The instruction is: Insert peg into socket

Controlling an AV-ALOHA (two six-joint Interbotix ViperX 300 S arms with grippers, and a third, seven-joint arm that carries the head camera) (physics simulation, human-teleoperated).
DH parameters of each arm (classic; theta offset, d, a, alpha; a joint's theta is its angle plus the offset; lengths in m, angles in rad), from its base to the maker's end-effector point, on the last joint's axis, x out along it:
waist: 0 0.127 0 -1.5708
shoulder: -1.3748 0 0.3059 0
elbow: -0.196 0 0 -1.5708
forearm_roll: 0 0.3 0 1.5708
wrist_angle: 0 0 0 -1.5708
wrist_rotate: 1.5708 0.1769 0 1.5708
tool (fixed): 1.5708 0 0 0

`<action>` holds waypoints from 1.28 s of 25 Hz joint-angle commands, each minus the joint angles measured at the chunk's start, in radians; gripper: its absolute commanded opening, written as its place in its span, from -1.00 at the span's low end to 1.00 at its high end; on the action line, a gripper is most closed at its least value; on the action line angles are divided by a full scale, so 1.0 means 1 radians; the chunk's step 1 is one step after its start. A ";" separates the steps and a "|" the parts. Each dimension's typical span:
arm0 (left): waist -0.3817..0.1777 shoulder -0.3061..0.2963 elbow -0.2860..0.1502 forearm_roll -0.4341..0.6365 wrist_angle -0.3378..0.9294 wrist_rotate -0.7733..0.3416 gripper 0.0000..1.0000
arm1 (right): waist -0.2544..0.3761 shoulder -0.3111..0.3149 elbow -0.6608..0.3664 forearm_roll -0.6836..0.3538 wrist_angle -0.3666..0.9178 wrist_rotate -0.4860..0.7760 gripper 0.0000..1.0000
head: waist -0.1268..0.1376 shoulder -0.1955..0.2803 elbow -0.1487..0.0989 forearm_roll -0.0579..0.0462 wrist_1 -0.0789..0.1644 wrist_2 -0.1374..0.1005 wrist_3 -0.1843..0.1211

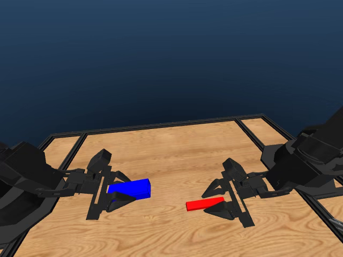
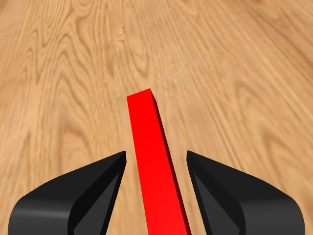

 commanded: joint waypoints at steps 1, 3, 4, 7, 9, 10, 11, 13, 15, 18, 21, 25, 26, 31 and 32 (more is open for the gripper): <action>-0.066 -0.072 -0.066 -0.015 0.064 0.037 -1.00 | 0.081 0.068 -0.042 0.046 -0.036 0.050 -1.00 | -0.016 -0.030 -0.009 -0.004 0.001 -0.008 0.003; -0.085 -0.098 -0.090 -0.031 0.086 0.065 -1.00 | 0.086 0.033 -0.022 0.088 -0.047 -0.020 -1.00 | -0.016 -0.042 -0.004 -0.005 0.006 -0.008 0.007; -0.107 -0.125 -0.124 -0.044 0.080 0.096 -1.00 | 0.086 -0.016 -0.007 0.124 -0.058 -0.087 -1.00 | -0.016 -0.056 0.001 -0.006 0.006 -0.011 0.005; -0.124 -0.153 -0.187 -0.079 0.115 0.153 -1.00 | 0.044 -0.122 -0.032 0.131 0.038 -0.235 -1.00 | -0.010 -0.079 0.008 -0.005 0.006 -0.014 0.005; -0.161 -0.150 -0.234 -0.092 0.156 0.202 -1.00 | 0.061 -0.172 -0.045 0.162 0.037 -0.307 -1.00 | -0.004 -0.093 0.013 -0.003 0.005 -0.014 0.008; -0.169 -0.165 -0.231 -0.105 0.147 0.206 -1.00 | 0.054 -0.217 -0.078 0.168 0.033 -0.327 -1.00 | -0.001 -0.096 0.015 -0.003 0.004 -0.013 0.009; -0.177 -0.165 -0.242 -0.113 0.152 0.220 -1.00 | 0.029 -0.229 -0.068 0.160 0.046 -0.347 -1.00 | 0.003 -0.101 0.017 -0.001 0.006 -0.013 0.011; -0.186 -0.172 -0.241 -0.125 0.161 0.233 -1.00 | 0.031 -0.307 -0.107 0.176 0.124 -0.426 -1.00 | 0.011 -0.108 0.022 0.001 0.008 -0.011 0.014; -0.193 -0.172 -0.239 -0.140 0.158 0.244 -1.00 | 0.022 -0.327 -0.115 0.185 0.131 -0.482 -1.00 | 0.019 -0.114 0.026 0.003 0.010 -0.012 0.012; -0.203 -0.164 -0.237 -0.154 0.162 0.261 -1.00 | 0.022 -0.369 -0.155 0.193 0.135 -0.536 -1.00 | 0.027 -0.118 0.030 0.005 0.014 -0.014 0.008; -0.201 -0.175 -0.247 -0.159 0.162 0.258 -1.00 | 0.016 -0.387 -0.159 0.196 0.188 -0.584 -1.00 | 0.034 -0.122 0.033 0.006 0.016 -0.016 0.005; -0.203 -0.169 -0.253 -0.155 0.170 0.251 -1.00 | 0.032 -0.405 -0.210 0.208 0.191 -0.619 -1.00 | 0.041 -0.122 0.033 0.007 0.017 -0.021 0.003; -0.199 -0.163 -0.227 -0.161 0.166 0.264 -1.00 | 0.031 -0.402 -0.213 0.217 0.173 -0.609 -1.00 | 0.042 -0.121 0.033 0.007 0.018 -0.023 0.004; -0.192 -0.166 -0.242 -0.161 0.165 0.275 -1.00 | 0.051 -0.365 -0.226 0.222 0.214 -0.639 -1.00 | 0.046 -0.120 0.033 0.007 0.018 -0.027 0.007; -0.190 -0.160 -0.239 -0.162 0.170 0.280 -1.00 | 0.050 -0.359 -0.232 0.216 0.218 -0.635 -1.00 | 0.047 -0.119 0.032 0.007 0.018 -0.027 0.009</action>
